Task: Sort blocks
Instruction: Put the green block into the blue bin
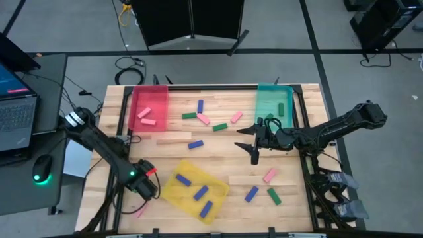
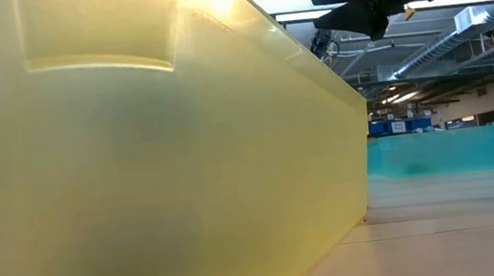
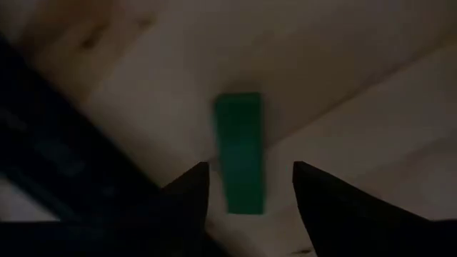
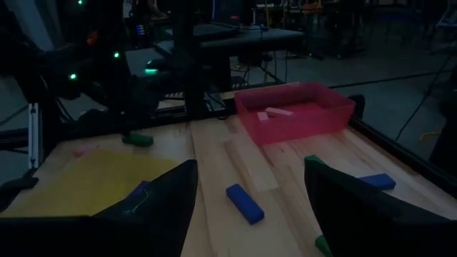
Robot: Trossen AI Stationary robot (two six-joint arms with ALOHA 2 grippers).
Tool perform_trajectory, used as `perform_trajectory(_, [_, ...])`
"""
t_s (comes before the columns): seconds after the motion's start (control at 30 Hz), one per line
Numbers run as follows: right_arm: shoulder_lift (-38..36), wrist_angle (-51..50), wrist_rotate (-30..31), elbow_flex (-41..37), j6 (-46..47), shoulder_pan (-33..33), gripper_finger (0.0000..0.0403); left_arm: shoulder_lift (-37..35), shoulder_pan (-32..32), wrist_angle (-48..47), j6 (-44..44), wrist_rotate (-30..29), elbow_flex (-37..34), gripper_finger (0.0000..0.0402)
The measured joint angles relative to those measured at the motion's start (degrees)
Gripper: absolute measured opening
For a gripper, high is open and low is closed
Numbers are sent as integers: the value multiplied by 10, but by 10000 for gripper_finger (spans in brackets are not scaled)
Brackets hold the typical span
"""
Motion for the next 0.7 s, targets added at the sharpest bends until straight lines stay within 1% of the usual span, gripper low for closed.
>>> perform_trajectory(0.13, [0,3,0,0,0,0,263,18,-11,31,-2,-18,0,235])
perform_trajectory(0.4, [0,6,-4,0,6,0,249,43,-27,14,-11,-22,-3,267])
perform_trajectory(0.5, [0,11,-4,0,6,1,245,44,-33,22,-12,-31,-5,270])
perform_trajectory(0.7, [0,15,-5,0,6,2,240,39,-38,117,-26,-28,-56,260])
